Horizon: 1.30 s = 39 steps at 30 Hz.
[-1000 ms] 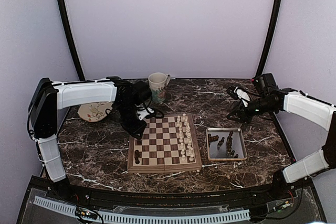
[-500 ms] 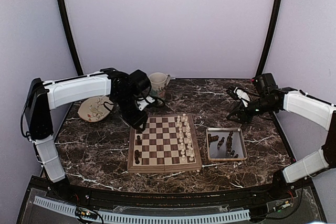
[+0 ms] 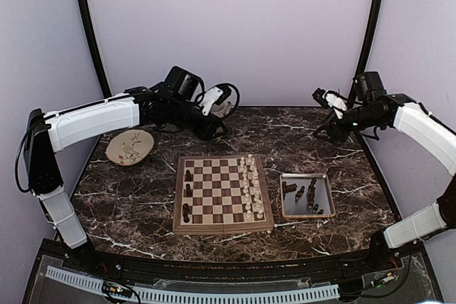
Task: Set up the chess pieces on the board
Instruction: Pick up the king from the storage box.
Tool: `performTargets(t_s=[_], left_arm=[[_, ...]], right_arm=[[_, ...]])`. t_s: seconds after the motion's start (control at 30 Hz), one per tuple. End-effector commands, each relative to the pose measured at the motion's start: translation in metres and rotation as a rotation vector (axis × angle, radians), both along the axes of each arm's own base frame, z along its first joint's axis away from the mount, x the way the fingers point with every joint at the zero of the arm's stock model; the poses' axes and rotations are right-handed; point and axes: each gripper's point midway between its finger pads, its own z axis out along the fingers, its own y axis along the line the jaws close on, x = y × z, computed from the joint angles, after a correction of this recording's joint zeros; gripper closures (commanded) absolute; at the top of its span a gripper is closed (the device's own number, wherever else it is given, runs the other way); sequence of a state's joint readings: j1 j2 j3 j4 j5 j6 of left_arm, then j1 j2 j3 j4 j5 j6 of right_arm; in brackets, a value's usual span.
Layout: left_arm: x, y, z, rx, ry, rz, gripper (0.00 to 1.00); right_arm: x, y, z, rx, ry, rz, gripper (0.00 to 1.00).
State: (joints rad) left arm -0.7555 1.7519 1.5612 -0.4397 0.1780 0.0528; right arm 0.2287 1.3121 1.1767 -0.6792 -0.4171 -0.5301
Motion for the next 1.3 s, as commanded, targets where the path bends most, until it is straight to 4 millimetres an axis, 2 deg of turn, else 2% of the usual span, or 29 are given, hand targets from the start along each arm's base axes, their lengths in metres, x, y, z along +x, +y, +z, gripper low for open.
performTargets(t_s=[0.0,0.07,0.13,0.27,0.33,0.47,0.57,0.63,0.77,0.97,1.13,1.27], left_arm=[[0.03,0.003,0.016,-0.044,-0.231,0.09,0.64],[0.023,0.008,0.008,-0.041,-0.217,0.082,0.63],[0.012,0.012,0.011,-0.072,-0.23,0.059,0.62],[0.006,0.012,0.012,-0.081,-0.222,0.053,0.59],[0.005,0.009,0.012,-0.08,-0.206,0.043,0.59],[0.002,0.006,0.007,-0.075,-0.186,0.035,0.59],[0.0,0.003,0.006,-0.065,-0.188,0.028,0.59],[-0.001,0.003,0.005,-0.058,-0.193,0.025,0.59],[-0.004,0.001,0.004,-0.051,-0.196,0.017,0.58],[-0.004,0.0,0.001,-0.039,-0.195,0.011,0.58],[-0.006,-0.001,0.0,-0.033,-0.193,0.005,0.58],[-0.007,-0.003,0.0,-0.03,-0.193,0.001,0.58]], right_arm=[[0.005,-0.017,-0.005,-0.09,0.017,-0.072,0.36],[-0.002,-0.016,-0.032,-0.126,0.14,-0.041,0.47],[-0.009,-0.016,-0.054,-0.14,0.228,-0.033,0.56],[-0.013,-0.016,-0.087,-0.204,0.278,-0.039,0.58],[-0.023,-0.015,-0.11,-0.232,0.343,-0.029,0.59],[-0.034,-0.007,-0.131,-0.251,0.417,0.003,0.6],[-0.041,-0.002,-0.139,-0.253,0.452,0.029,0.59],[-0.047,-0.001,-0.152,-0.27,0.5,0.037,0.59],[-0.048,-0.005,-0.165,-0.304,0.535,0.017,0.62],[-0.052,-0.011,-0.179,-0.344,0.588,0.004,0.77],[-0.054,-0.009,-0.178,-0.317,0.614,0.004,0.93],[-0.049,-0.004,-0.165,-0.206,0.648,0.012,0.98]])
